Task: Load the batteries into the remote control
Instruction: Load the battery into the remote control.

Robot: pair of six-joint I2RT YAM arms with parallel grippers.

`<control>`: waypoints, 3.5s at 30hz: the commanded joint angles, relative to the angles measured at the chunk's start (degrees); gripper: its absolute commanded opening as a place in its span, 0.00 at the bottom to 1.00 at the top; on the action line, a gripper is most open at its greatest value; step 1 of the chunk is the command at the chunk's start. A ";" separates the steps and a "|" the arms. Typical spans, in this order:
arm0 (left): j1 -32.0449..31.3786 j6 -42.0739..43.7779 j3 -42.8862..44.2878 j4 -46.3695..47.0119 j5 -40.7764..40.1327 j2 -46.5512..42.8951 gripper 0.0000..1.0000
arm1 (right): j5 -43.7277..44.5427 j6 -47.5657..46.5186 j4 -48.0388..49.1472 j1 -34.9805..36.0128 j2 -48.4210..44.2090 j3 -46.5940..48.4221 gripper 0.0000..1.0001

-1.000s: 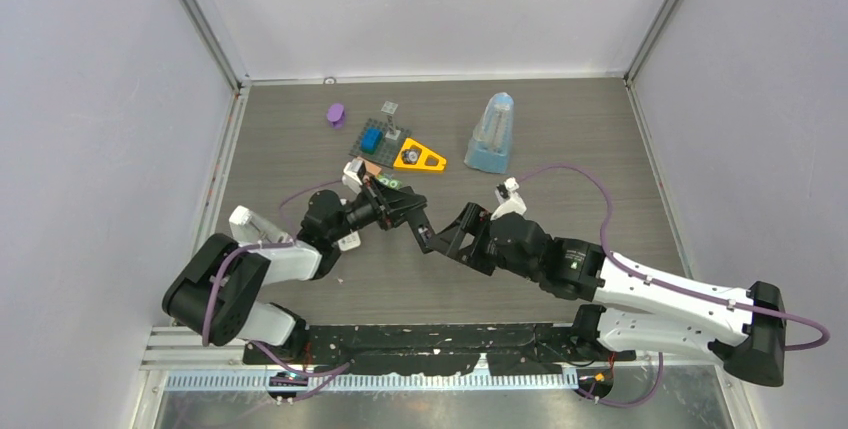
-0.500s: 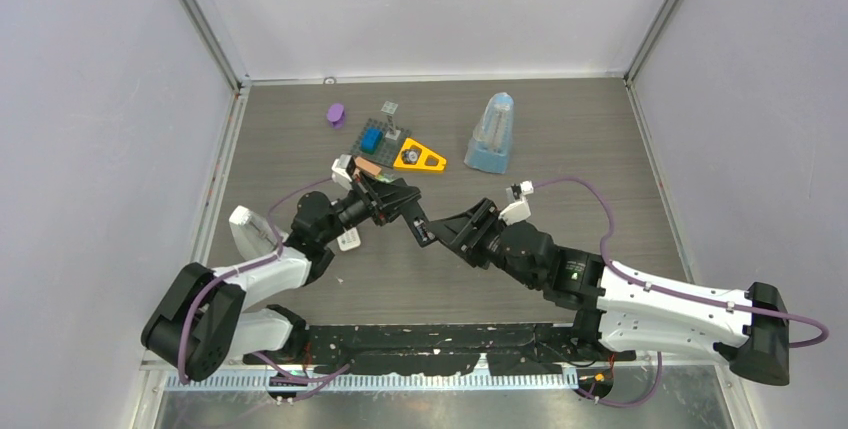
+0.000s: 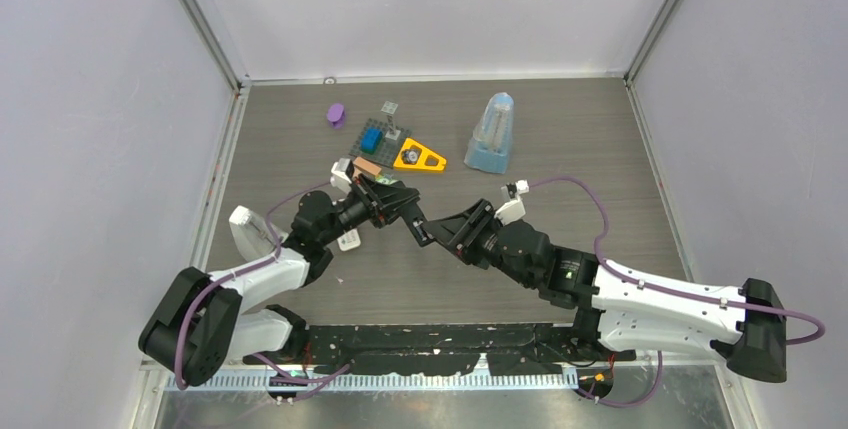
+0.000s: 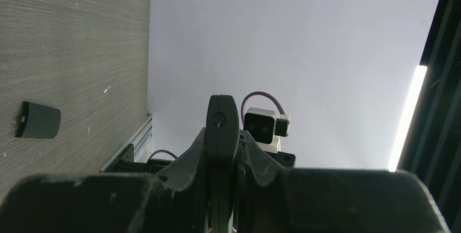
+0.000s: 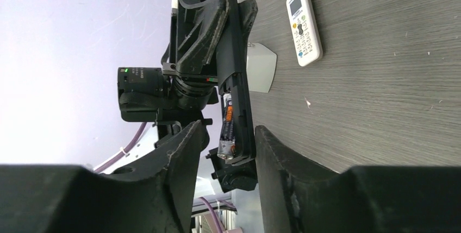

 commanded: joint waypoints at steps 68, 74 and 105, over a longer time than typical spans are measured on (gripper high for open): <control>-4.08 1.93 -0.85 -7.07 -3.56 -11.37 0.00 | -3.77 0.92 7.80 0.27 1.37 -1.21 0.59; -4.12 1.58 -0.79 -6.63 -3.46 -11.00 0.00 | -4.50 -1.20 11.92 0.10 -2.40 -4.70 0.57; -4.05 2.28 -1.17 -5.16 -2.21 -11.30 0.00 | -14.00 -0.97 15.83 -1.57 5.24 -2.70 0.31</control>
